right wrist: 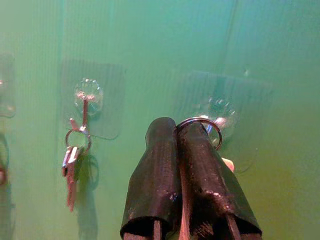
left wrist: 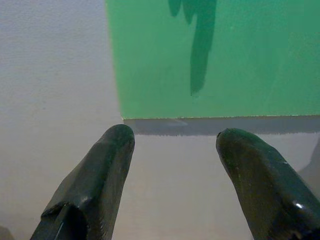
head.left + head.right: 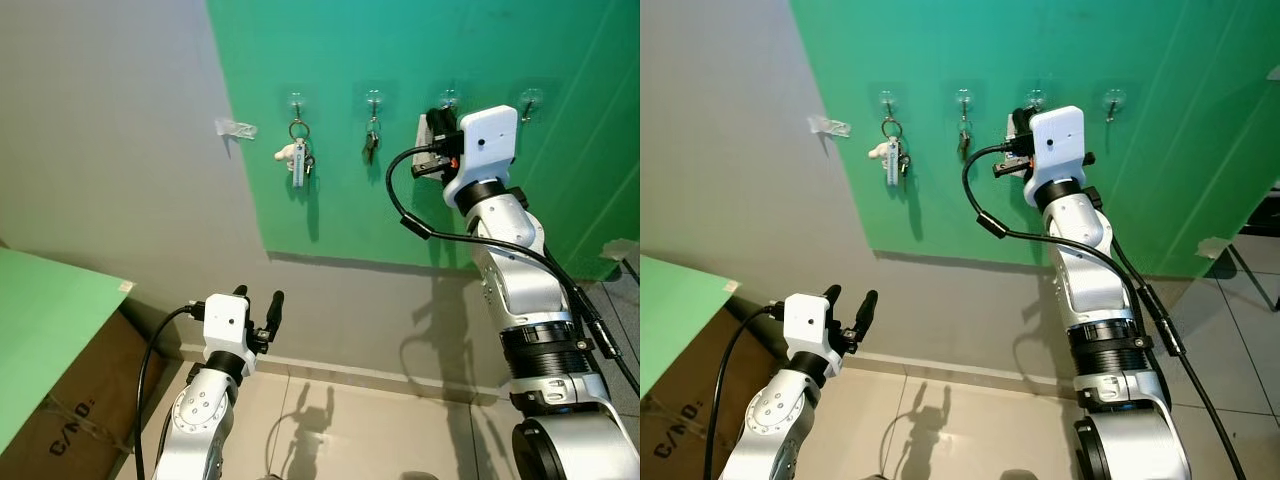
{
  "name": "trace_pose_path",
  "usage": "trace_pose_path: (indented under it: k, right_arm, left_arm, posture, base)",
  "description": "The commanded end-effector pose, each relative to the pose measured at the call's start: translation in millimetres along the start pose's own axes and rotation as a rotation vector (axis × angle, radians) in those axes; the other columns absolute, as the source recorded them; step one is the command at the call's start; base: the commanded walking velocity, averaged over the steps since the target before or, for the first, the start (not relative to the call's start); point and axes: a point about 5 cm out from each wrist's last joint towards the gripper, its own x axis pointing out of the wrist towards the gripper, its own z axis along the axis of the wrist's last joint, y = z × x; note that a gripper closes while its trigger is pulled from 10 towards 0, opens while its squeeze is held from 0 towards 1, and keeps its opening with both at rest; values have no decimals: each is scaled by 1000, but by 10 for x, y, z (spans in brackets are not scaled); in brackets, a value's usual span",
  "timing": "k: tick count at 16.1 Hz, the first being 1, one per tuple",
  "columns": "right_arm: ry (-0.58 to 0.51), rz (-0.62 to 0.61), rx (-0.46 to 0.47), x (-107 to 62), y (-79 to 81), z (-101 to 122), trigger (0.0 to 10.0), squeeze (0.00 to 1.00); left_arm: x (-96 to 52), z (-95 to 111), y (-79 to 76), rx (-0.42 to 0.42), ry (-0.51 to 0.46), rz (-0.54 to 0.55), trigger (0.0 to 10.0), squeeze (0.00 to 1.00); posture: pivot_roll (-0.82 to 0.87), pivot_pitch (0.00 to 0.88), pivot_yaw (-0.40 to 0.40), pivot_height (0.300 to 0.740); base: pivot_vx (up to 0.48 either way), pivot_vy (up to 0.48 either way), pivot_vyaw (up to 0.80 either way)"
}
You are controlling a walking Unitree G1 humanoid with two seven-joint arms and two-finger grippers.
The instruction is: Hang keys on a hook
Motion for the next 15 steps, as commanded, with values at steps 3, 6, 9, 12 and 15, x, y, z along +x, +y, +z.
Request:
trace_pose_path:
  k: [3, 6, 9, 12, 15]
  right_arm:
    - [33, 20, 86, 45, 42, 5, 10000, 0]
    - [49, 25, 125, 42, 45, -7, 10000, 0]
    - [43, 27, 92, 36, 39, 10, 10000, 0]
    - [28, 6, 41, -6, 13, 23, 10000, 0]
    - [35, 3, 35, -81, 37, -8, 10000, 0]
  left_arm:
    - [-13, -11, 7, 6, 14, -5, 10000, 0]
    - [-9, -13, 0, 5, 15, -7, 10000, 0]
    - [-8, -17, 2, 9, 16, -10, 10000, 0]
    - [-4, -20, 1, 11, 18, -12, 10000, 0]
    - [15, -40, -35, 18, 26, -37, 10000, 0]
  posture:
    - [-206, 0, 88, 740]
    - [-208, 0, 89, 740]
    - [-208, 0, 89, 740]
    - [-208, 0, 88, 740]
    - [-214, 0, 89, 740]
  base:
    - [0, 0, 0]
    - [0, 0, 0]
    - [0, 0, 0]
    - [0, 0, 0]
    - [0, 0, 0]
